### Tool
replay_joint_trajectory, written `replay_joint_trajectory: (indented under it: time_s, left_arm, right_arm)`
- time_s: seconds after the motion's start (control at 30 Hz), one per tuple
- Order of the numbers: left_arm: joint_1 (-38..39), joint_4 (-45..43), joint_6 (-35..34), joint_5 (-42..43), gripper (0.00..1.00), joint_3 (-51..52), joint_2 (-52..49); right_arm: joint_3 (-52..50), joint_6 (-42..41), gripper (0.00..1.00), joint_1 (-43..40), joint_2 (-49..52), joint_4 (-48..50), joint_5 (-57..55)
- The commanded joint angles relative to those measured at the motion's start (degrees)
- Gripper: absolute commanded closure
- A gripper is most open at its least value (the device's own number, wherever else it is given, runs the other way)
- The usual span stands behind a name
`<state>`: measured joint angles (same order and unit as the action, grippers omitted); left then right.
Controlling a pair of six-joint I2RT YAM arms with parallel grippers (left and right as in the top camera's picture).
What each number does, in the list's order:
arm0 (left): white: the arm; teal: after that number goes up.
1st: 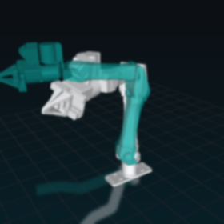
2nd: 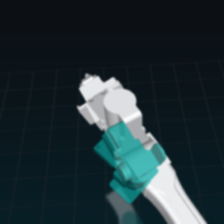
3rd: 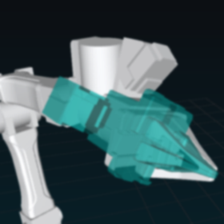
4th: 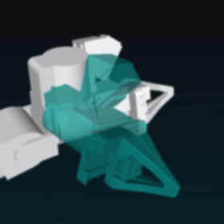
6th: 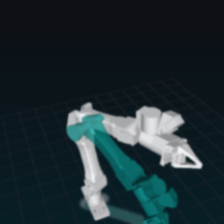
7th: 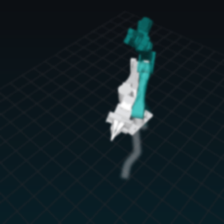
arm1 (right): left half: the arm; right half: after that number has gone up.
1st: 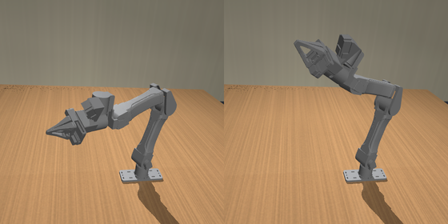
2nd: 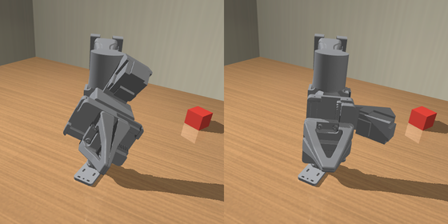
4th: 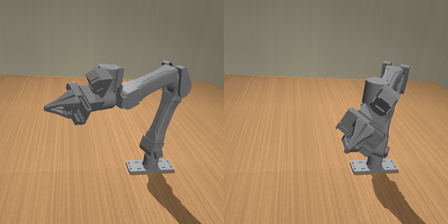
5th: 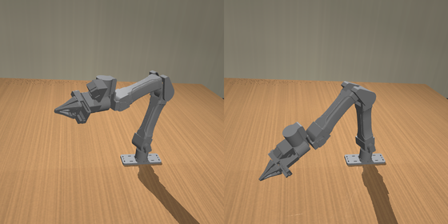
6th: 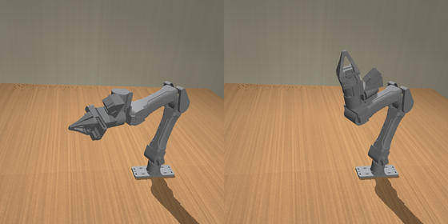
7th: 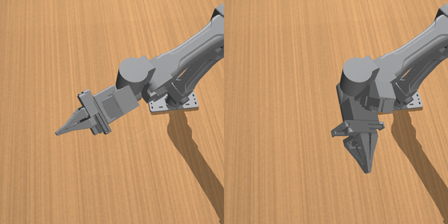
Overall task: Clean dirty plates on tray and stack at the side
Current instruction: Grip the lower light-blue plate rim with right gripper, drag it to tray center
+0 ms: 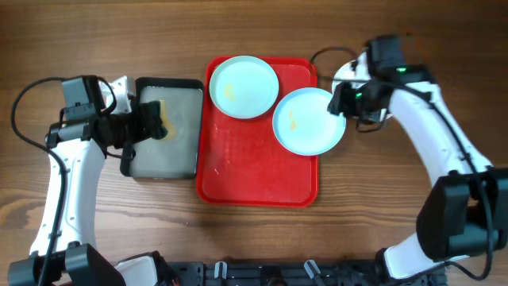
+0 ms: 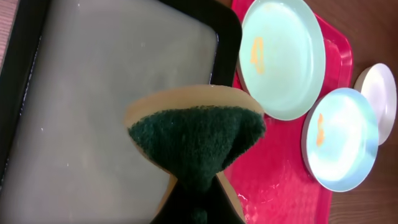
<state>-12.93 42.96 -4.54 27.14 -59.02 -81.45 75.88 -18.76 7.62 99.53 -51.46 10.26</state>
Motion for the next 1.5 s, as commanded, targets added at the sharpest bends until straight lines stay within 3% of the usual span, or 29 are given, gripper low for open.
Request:
replay_joint_trajectory:
  time_s: [0.0,0.23,0.3,0.4,0.63,0.7,0.83,1.0,1.23,1.47]
  left_arm:
    - [0.0,-0.1,1.4,1.4,0.96,-0.8,0.0]
    - [0.0,0.0,1.4,1.4,0.96,-0.8,0.0]
    - [0.0,0.0,1.4,1.3,0.96,-0.8,0.0]
    - [0.0,0.0,1.4,1.3,0.96,-0.8,0.0]
    - [0.0,0.0,1.4,1.3,0.96,-0.8,0.0]
    - [0.0,0.0,1.3,1.4,0.96,-0.8,0.0]
    - [0.0,0.0,1.4,1.3,0.96,-0.8,0.0]
    - [0.0,0.0,1.4,1.3,0.96,-0.8,0.0]
    - [0.0,0.0,1.3,1.3,0.96,-0.8,0.0]
    - [0.0,0.0,1.4,1.3,0.96,-0.8,0.0]
  right_arm:
    - [0.5,0.3,0.46,3.1,0.4,-0.1,-15.1]
    - [-4.6,0.6,0.48,3.2,2.9,7.9,-18.6]
    - [-5.3,0.6,0.53,3.2,3.6,9.0,-16.5]
    - [-5.5,0.6,0.74,3.2,4.6,9.2,-16.4]
    - [-9.4,0.5,0.79,3.2,5.3,12.2,-16.4]
    - [-9.8,0.5,0.96,3.3,5.3,13.2,-16.1]
    - [-8.8,0.8,0.96,3.3,5.0,12.0,-10.5]
    - [-8.2,4.5,0.96,3.7,2.8,7.8,8.1]
    - [-8.4,2.3,0.96,8.9,2.6,1.4,9.1]
    - [-8.9,-4.8,0.96,13.8,2.6,4.1,8.9]
